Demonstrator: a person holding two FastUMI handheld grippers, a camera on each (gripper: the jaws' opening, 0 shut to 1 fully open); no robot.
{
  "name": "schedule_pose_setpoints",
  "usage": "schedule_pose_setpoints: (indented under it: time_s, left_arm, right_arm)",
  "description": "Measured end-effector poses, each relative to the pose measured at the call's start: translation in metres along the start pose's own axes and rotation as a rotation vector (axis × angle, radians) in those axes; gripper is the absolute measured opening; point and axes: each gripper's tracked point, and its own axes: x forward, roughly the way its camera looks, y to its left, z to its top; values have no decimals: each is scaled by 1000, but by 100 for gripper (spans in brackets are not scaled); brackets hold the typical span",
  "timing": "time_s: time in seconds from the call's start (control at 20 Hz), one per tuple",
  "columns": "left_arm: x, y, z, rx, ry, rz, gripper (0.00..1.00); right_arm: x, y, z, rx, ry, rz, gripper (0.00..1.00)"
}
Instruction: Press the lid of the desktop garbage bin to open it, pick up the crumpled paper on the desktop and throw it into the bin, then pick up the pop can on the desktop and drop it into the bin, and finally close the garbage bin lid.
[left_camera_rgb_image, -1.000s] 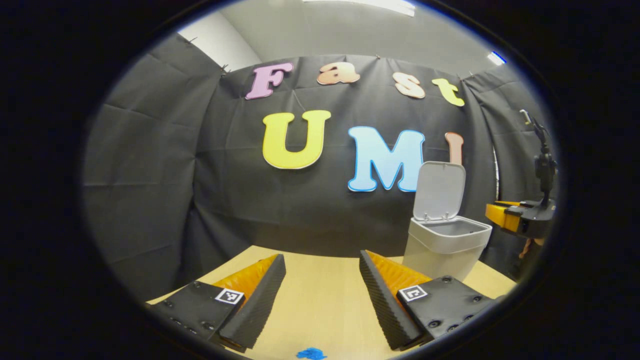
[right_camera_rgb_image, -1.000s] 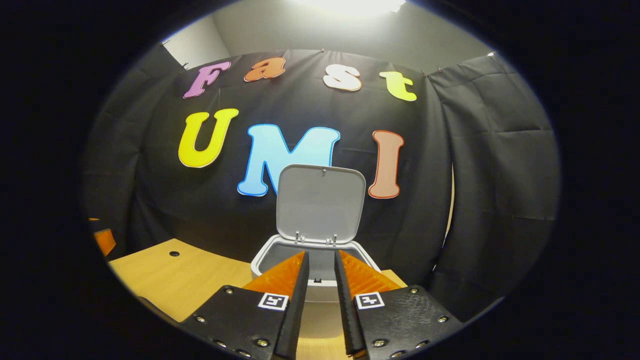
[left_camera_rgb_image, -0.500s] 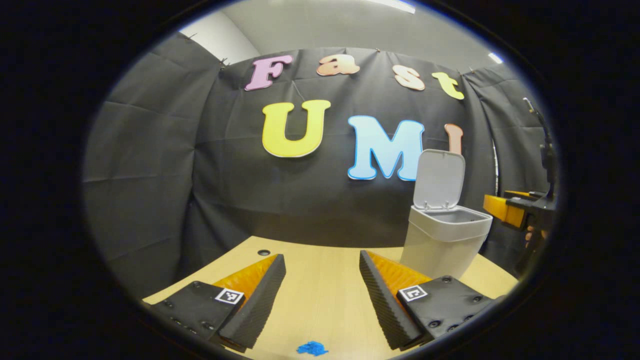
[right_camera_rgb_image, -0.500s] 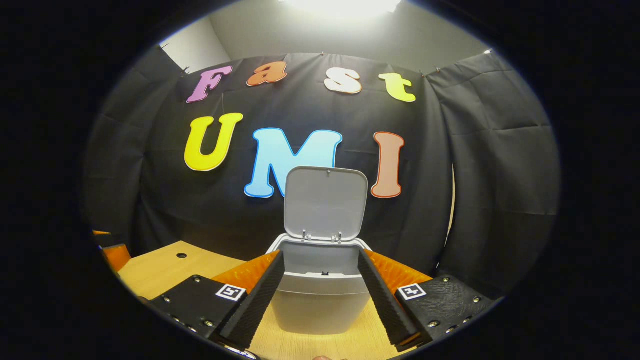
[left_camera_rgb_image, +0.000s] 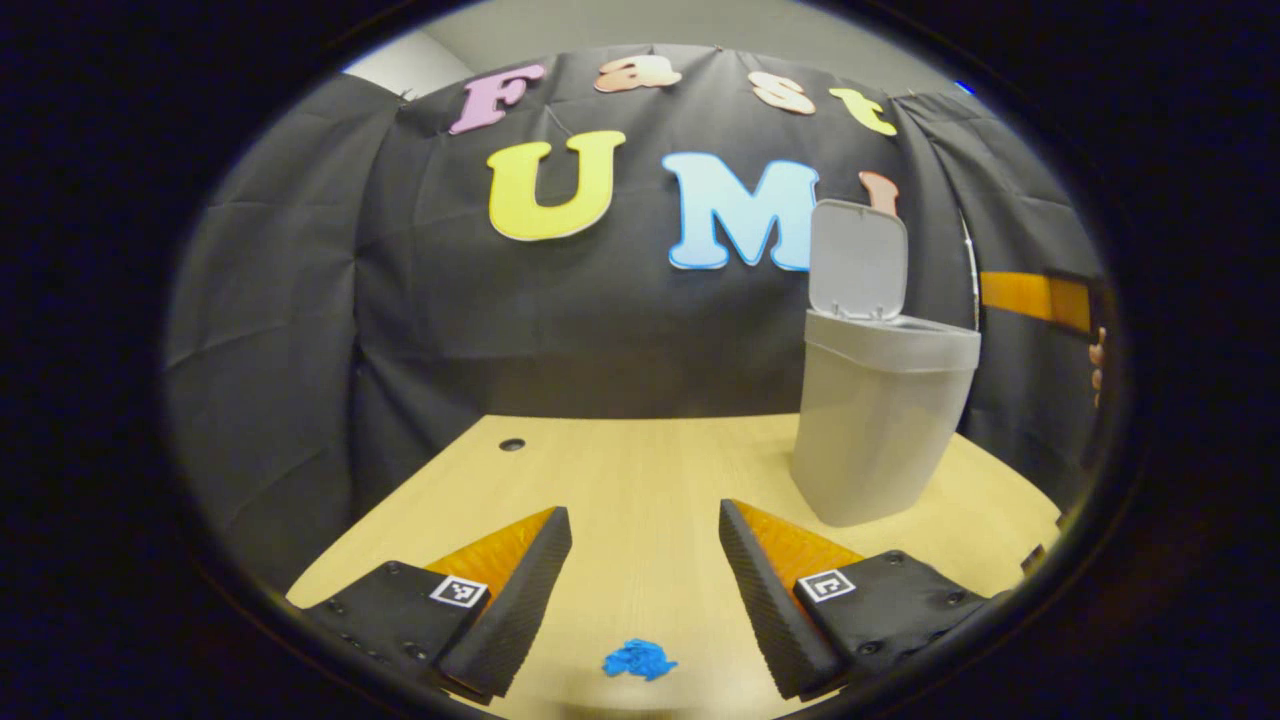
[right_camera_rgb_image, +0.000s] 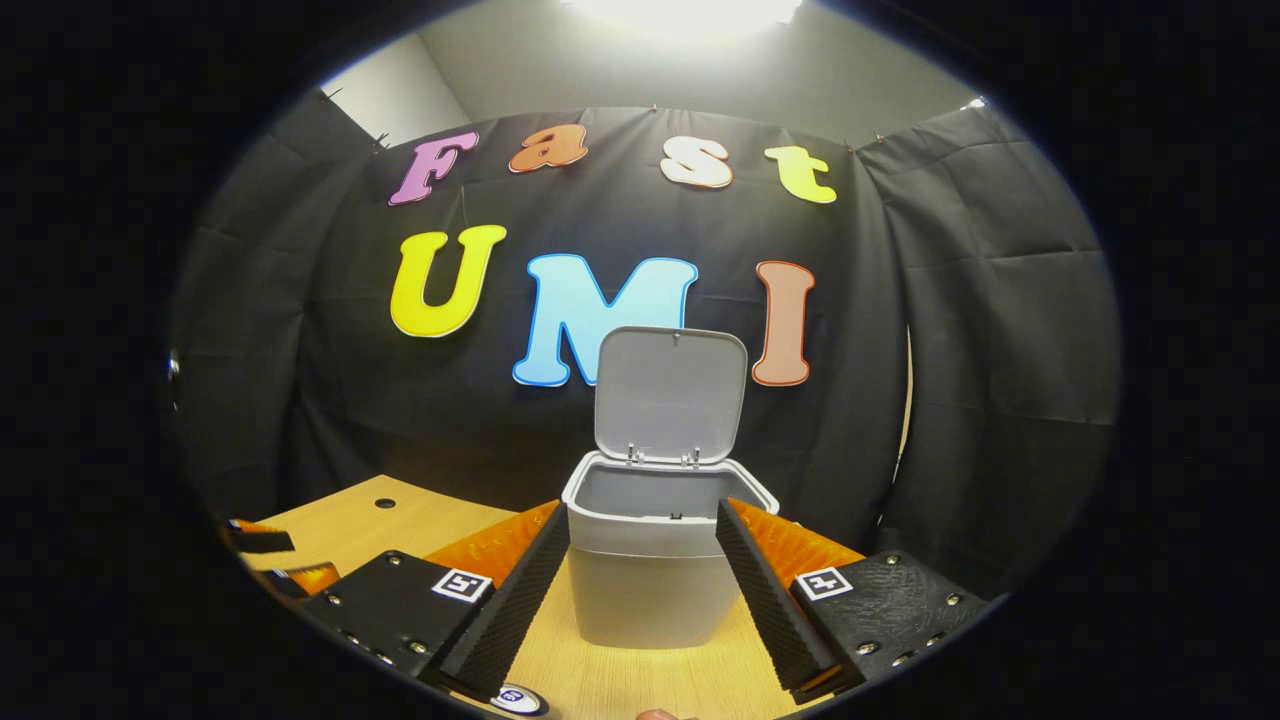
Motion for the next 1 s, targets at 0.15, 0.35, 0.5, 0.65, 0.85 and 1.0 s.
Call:
schedule_pose_setpoints:
  time_s: [0.15, 0.35, 0.5, 0.65, 0.85, 1.0]
  left_arm:
    - [6, -1, -40, 2, 96, -50, 97]
    - [12, -2, -85, 36, 203, -121, 98]
    - [19, 1, -112, 35, 284, -137, 97]
    - [22, 9, -130, 17, 332, -123, 98]
    - [22, 13, -150, 55, 387, -101, 99]
    - [19, 9, -163, 66, 417, -100, 97]
  right_arm:
    - [-9, 6, 2, -3, 9, -36, 95]
    - [-23, 18, -4, -14, 42, -81, 95]
    - [-36, 25, -4, -38, 53, -89, 95]
    - [-41, 25, -2, -65, 50, -90, 95]
    - [-36, 29, 4, -39, 44, -63, 95]
    - [-39, 31, 7, -40, 31, -47, 95]
